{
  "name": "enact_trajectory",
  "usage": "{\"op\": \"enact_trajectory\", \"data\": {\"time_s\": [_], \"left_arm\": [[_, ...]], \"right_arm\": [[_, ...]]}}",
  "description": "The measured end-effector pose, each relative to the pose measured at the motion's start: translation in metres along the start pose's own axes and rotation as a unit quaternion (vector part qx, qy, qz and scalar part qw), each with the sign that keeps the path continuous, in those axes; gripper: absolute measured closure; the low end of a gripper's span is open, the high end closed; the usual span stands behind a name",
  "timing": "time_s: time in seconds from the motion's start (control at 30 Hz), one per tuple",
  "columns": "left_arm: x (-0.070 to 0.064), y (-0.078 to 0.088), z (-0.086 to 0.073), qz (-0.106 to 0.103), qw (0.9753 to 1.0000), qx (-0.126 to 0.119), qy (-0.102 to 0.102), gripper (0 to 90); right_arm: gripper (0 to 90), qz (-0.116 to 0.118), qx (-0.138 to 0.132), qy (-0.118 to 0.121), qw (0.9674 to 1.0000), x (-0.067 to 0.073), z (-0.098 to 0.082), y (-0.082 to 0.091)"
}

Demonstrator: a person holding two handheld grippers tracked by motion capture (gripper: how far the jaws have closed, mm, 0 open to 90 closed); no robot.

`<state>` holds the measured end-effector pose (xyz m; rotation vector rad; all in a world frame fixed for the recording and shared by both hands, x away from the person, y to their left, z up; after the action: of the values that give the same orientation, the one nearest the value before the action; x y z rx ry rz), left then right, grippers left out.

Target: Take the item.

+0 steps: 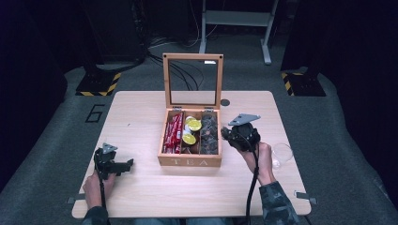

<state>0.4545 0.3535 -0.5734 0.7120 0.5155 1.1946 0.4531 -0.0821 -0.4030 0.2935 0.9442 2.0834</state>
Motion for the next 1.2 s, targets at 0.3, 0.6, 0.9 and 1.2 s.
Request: {"op": "enact_trajectory", "data": {"time_s": [0.3,0.6,0.9,1.2], "left_arm": [[0.0,0.0,0.0,0.0,1.0,0.0,0.0,0.2],[0.0,0.0,0.0,0.0,1.0,0.0,0.0,0.1],[0.0,0.0,0.0,0.0,1.0,0.0,0.0,0.1],[0.0,0.0,0.0,0.0,1.0,0.0,0.0,0.2]], "right_arm": [[80.5,-0.023,-0.01,-0.006,0.9997,-0.017,-0.007,0.016],[80.6,-0.043,-0.013,-0.024,0.9987,-0.03,-0.015,0.031],[80.7,-0.054,-0.011,-0.036,0.9978,-0.039,-0.022,0.04],[80.7,-0.066,-0.014,-0.042,0.9968,-0.049,-0.029,0.05]]}}
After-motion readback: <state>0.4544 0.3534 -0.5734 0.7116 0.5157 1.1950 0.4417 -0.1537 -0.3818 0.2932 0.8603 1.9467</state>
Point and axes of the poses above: each handheld gripper's, and its own axes: y roughly backward along the jaws, z roughly out of its top, x roughly to its left, the point moved 6 cm from there along -y, roughly forward along the jaws, and after that the axes turned 4 degrees about x, right-handed, at the moved point
